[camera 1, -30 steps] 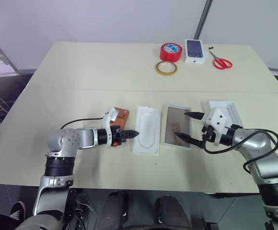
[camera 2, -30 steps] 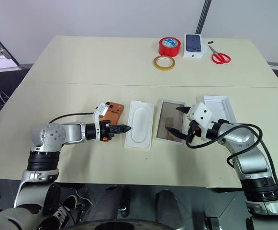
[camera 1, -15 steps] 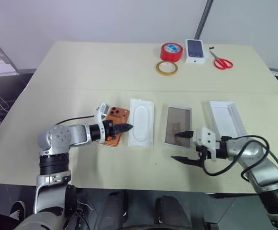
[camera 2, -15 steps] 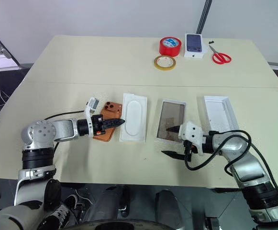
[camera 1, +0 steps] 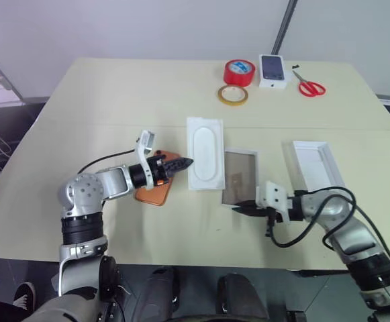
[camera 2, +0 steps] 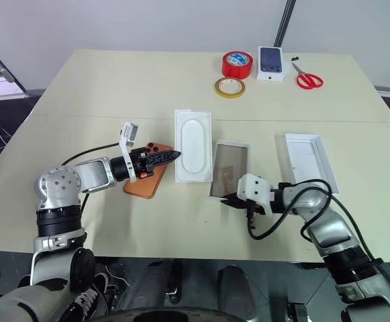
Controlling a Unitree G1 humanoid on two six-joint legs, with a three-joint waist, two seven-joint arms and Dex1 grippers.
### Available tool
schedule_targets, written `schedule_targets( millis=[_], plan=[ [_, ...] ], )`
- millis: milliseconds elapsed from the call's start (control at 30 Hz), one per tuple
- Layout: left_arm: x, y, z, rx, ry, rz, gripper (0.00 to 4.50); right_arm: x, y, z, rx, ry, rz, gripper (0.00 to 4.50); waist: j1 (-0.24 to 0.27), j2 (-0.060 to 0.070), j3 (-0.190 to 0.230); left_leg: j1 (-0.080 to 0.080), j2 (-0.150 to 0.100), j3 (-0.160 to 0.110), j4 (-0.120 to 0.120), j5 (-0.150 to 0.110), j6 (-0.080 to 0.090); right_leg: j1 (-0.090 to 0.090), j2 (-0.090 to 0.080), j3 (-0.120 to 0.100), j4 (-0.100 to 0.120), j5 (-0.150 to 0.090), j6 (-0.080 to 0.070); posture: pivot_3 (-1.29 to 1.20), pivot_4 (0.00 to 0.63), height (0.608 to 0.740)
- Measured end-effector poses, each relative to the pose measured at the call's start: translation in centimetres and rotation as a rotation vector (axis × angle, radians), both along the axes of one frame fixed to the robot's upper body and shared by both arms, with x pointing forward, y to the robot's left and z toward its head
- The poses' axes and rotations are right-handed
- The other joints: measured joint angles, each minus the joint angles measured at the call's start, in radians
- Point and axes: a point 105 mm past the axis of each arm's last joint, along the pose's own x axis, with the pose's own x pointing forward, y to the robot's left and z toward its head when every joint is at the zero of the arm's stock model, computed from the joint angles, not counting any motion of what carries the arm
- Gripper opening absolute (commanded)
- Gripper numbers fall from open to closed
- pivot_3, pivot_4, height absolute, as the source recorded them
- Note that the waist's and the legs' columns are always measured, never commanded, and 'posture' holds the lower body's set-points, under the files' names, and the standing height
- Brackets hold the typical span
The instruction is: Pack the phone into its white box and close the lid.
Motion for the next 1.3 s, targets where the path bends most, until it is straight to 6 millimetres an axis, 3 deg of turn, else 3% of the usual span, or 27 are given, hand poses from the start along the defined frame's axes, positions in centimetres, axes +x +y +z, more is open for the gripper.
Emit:
schedule_targets(
  millis=[133,233,333,400,633,833,933,1100,1233,1300],
  plan=[
    [-0.6,-0.8,0.2,-0.038,0.027,-0.062,0.0,-0.3,2.4,0.5,0.038,-0.025,0.072,0.03,0.0,0.0,0.0,0.0,0.0,0.0,0.0,0.0,0.0,0.0,0.0,0.0,0.0,0.0,0.0,0.0,0.15,0.728],
    [-1.0,-1.3,-0.5,-0.021,0.048,-0.085,0.0,-0.4,2.7,0.9,0.048,-0.028,0.087,0.98,0.001,-0.001,0.0,0.0,0.0,0.0,0.0,0.0,-0.001,0.001,0.0,0.0,0.0,0.0,0.0,0.0,0.15,0.728],
    [-1.1,-1.6,-0.7,-0.021,0.058,-0.09,0.0,-0.5,2.5,1.1,0.048,-0.026,0.078,2.42,0.002,-0.001,0.001,0.0,0.0,0.0,0.0,0.0,-0.001,0.0,0.0,0.0,0.0,0.0,0.0,0.0,0.15,0.728],
    [-1.1,-1.7,-0.8,-0.02,0.06,-0.086,0.0,-0.6,1.9,1.6,0.033,-0.048,0.063,2.42,0.002,-0.001,0.001,0.0,0.0,0.0,0.0,0.0,-0.001,0.0,0.0,0.0,0.0,0.0,0.0,0.0,0.15,0.728],
    [-1.6,-2.2,-2.1,-0.038,0.112,-0.075,0.0,-1.0,-4.1,2.3,-0.086,-0.061,-0.094,2.42,0.0,-0.002,0.001,0.0,-0.001,0.0,0.0,-0.001,0.001,0.001,-0.001,0.0,-0.001,0.0,0.0,0.0,0.15,0.728],
    [-1.7,-2.6,-3.1,-0.027,0.137,-0.057,0.0,0.9,-5.5,3.2,-0.079,-0.152,-0.192,2.42,0.001,-0.002,0.001,0.0,0.0,0.0,0.0,0.0,0.0,0.001,0.0,0.0,-0.001,0.0,0.0,0.0,0.15,0.728],
    [-1.8,-2.6,-3.7,-0.015,0.152,-0.052,0.93,1.3,-5.5,3.4,-0.07,-0.175,-0.201,2.49,0.003,-0.002,0.001,0.0,0.0,0.0,0.0,0.0,0.0,0.001,-0.001,0.0,-0.001,0.0,0.0,0.0,0.15,0.728],
    [-2.0,-2.7,-3.9,0.009,0.156,-0.064,3.29,2.0,-5.2,3.9,-0.042,-0.2,-0.215,2.49,0.001,-0.002,0.001,0.0,-0.001,0.0,0.0,0.0,0.0,0.001,-0.001,0.0,-0.001,0.0,0.0,0.0,0.15,0.728],
    [-2.0,-2.5,-3.6,0.047,0.122,-0.071,3.29,3.2,-3.9,5.6,0.062,-0.224,-0.233,2.49,-0.001,-0.002,0.001,0.0,0.0,0.0,0.0,0.001,-0.001,0.0,0.0,0.0,0.0,0.0,0.0,0.0,0.15,0.728],
    [-1.9,-2.2,-3.2,0.063,0.095,-0.067,3.32,3.5,-3.3,6.0,0.112,-0.211,-0.245,1.91,0.0,-0.002,0.001,0.0,0.0,0.0,0.0,0.001,-0.001,0.0,0.0,0.0,-0.001,0.0,0.0,0.0,0.15,0.728]
  ],
)
